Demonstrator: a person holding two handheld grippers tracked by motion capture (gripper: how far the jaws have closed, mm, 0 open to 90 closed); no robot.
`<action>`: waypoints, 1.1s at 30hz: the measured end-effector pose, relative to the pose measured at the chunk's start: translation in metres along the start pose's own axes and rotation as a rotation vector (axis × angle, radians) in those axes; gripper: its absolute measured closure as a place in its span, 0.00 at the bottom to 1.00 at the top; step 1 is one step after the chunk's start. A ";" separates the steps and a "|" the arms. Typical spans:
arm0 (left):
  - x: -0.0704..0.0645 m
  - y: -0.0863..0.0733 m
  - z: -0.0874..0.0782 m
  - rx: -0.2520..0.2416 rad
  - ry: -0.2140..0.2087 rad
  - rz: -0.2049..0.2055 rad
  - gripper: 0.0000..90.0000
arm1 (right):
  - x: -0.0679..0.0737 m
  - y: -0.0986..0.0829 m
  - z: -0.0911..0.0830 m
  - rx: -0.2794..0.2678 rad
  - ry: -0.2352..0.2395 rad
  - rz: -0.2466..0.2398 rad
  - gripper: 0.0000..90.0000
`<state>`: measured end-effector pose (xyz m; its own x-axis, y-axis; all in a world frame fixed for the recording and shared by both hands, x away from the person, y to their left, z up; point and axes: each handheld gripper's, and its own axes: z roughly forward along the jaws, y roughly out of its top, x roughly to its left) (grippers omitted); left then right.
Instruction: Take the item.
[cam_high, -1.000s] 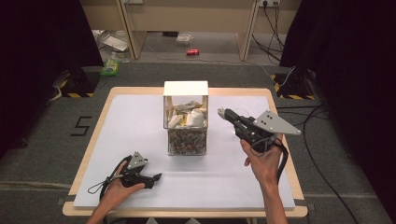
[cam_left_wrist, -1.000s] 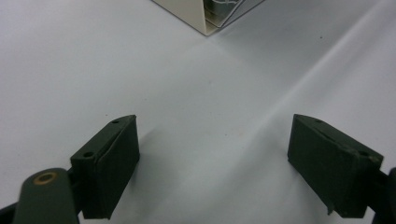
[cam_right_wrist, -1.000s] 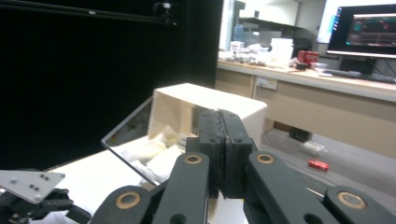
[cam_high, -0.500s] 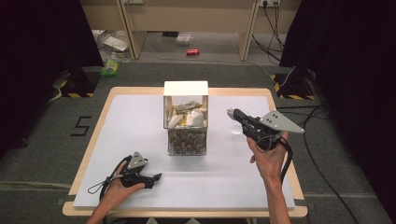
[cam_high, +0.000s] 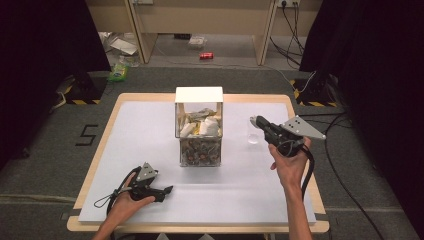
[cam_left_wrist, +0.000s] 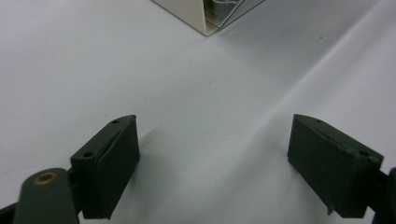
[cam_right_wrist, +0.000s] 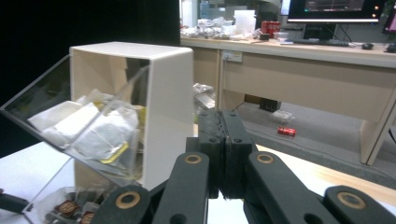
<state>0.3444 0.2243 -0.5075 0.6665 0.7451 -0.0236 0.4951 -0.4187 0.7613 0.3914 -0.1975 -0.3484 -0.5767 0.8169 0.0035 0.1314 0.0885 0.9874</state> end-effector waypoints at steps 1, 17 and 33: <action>0.000 0.000 0.000 0.000 0.000 0.000 0.17 | -0.001 -0.001 0.001 0.001 -0.003 0.005 0.99; 0.000 0.000 0.000 0.000 0.000 0.000 0.17 | -0.019 -0.015 0.024 0.047 -0.060 -0.010 0.99; 0.000 0.000 0.000 0.002 0.000 0.000 0.17 | -0.048 -0.031 0.044 0.075 -0.096 0.025 0.99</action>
<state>0.3444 0.2243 -0.5074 0.6668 0.7449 -0.0239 0.4960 -0.4196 0.7602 0.4506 -0.2143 -0.3861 -0.4928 0.8701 0.0092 0.2064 0.1066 0.9726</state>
